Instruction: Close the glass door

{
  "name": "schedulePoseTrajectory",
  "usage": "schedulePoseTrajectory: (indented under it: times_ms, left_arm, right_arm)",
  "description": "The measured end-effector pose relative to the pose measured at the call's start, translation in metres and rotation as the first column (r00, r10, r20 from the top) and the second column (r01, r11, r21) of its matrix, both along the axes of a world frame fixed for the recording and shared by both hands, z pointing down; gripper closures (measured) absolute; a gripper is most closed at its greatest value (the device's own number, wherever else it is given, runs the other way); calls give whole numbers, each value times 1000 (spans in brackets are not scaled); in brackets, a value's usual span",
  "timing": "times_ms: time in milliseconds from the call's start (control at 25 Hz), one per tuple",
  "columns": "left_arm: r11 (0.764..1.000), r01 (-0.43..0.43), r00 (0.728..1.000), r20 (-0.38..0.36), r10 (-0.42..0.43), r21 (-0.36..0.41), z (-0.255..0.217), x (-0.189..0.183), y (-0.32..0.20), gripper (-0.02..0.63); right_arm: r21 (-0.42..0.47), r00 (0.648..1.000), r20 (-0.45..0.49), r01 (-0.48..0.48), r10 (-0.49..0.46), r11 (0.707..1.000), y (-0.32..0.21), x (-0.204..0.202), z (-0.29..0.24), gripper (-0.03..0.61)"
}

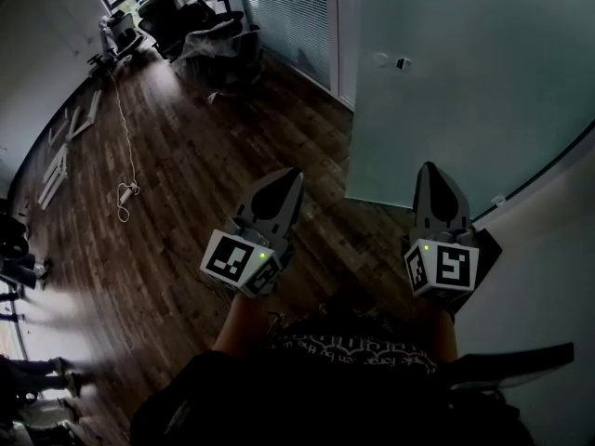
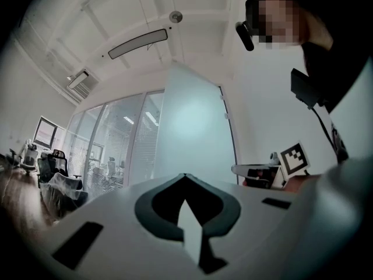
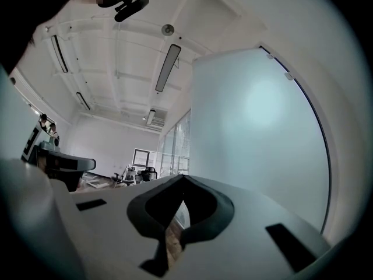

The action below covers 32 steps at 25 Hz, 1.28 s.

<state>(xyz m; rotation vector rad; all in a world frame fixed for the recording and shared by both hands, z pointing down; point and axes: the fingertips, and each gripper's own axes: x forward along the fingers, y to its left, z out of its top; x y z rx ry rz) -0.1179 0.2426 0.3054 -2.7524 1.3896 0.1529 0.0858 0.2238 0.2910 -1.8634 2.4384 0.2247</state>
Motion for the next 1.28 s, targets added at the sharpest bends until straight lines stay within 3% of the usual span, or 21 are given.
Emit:
schedulePoseTrajectory:
  times_ms: [240,560,1280]
  left_arm:
    - [999,2,1000,-16,-2,35,-10,7,-34,612]
    - [1000,22,1000,-5,-22,2,3,-4,-69,612]
    - [992,-129,992,-9,129,14,-4,-26,-215,612]
  right_arm:
    - [-2,1000,-7,5,-5,1000,-36,7,0,575]
    - [-20,1000,-14,5,-5,1000,-73,1,10,575]
    - [-32,988,-20,-156,155,987,-179,-17,11,575]
